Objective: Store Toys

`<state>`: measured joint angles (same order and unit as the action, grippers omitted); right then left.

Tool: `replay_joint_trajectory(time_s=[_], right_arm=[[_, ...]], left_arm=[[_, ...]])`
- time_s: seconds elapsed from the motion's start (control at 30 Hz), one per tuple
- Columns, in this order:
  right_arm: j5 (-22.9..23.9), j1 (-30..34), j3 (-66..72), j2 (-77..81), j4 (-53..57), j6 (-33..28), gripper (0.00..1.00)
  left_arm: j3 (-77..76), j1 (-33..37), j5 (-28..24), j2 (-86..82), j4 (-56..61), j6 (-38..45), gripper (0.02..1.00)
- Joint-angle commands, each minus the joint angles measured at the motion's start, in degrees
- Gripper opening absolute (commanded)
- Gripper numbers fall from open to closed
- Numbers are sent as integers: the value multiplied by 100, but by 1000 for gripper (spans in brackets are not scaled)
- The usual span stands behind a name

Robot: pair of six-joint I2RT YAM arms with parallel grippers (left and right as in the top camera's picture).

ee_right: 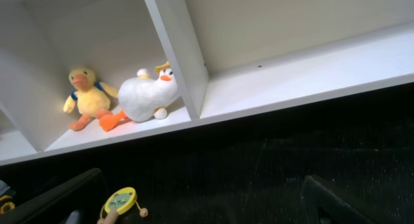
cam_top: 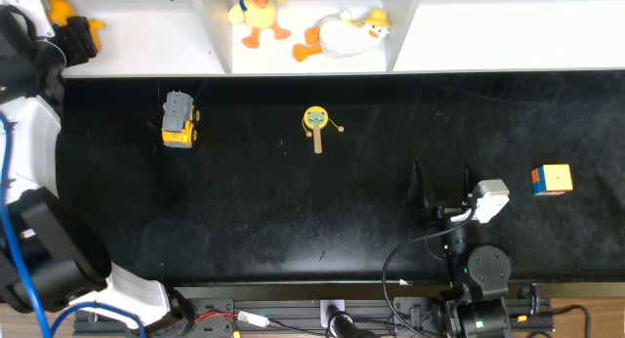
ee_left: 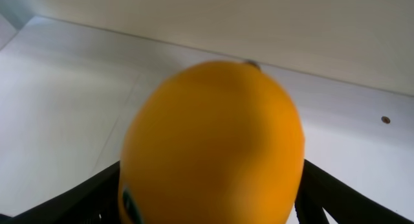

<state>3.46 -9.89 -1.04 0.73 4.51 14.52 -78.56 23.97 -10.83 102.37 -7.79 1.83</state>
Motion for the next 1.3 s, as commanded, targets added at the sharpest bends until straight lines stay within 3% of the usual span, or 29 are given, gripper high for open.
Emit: replay_joint_trajectory(time_s=[0.03, 0.1, 0.27, 0.93, 1.3], right_arm=[[61, -48, 79, -52, -33, -42, 996], [61, -48, 79, -52, -31, -42, 993], [61, -48, 79, -52, -33, -42, 996], [61, -48, 79, -52, -33, -42, 993], [61, -48, 79, -52, -33, -42, 993]], left_arm=[[-144, -55, 44, 66, 118, -26, 803], [-144, -55, 42, 66, 173, -44, 934], [-144, -55, 42, 66, 286, -44, 1000], [-144, -52, 46, -601, -393, 0, 996], [-144, -52, 374, -1329, -1860, 28, 996]])
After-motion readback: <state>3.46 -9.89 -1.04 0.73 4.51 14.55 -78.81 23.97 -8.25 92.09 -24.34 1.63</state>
